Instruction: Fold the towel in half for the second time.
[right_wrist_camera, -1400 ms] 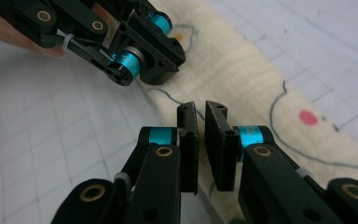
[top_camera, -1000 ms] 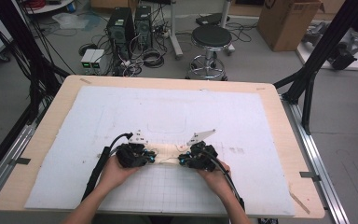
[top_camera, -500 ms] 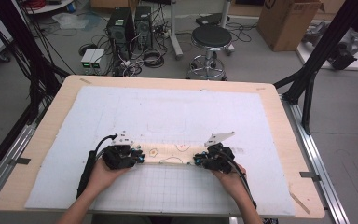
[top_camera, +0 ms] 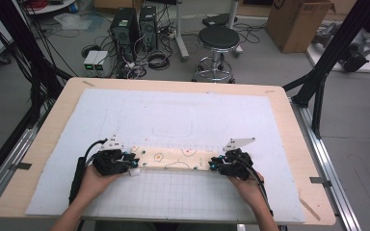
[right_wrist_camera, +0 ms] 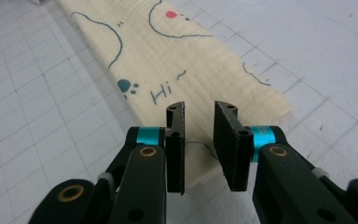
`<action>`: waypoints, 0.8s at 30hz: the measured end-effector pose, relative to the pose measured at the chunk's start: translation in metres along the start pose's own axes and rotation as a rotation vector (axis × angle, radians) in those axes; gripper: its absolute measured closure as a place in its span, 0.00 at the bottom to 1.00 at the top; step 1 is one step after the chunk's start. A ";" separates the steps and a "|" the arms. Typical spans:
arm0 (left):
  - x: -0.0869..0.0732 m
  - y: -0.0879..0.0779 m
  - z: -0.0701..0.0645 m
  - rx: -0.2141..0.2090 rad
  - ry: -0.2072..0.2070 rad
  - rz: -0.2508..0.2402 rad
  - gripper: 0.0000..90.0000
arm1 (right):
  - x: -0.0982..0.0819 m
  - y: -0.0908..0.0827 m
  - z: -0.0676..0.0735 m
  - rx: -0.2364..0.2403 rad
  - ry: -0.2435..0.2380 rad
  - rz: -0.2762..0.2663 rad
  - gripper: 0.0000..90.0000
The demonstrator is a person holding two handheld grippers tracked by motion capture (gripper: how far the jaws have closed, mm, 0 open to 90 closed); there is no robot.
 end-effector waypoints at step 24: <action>0.015 -0.002 0.028 0.072 -0.173 -0.117 0.60 | 0.016 -0.010 -0.026 -0.081 0.096 -0.098 0.63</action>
Point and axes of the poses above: each handheld gripper's, and its own axes: y roughly forward along the jaws, x roughly out of its top, z roughly to its left, the point moved 1 cm from there along y, roughly forward along the jaws, and after that the axes turned 4 degrees about -z, right-handed, at the moved point
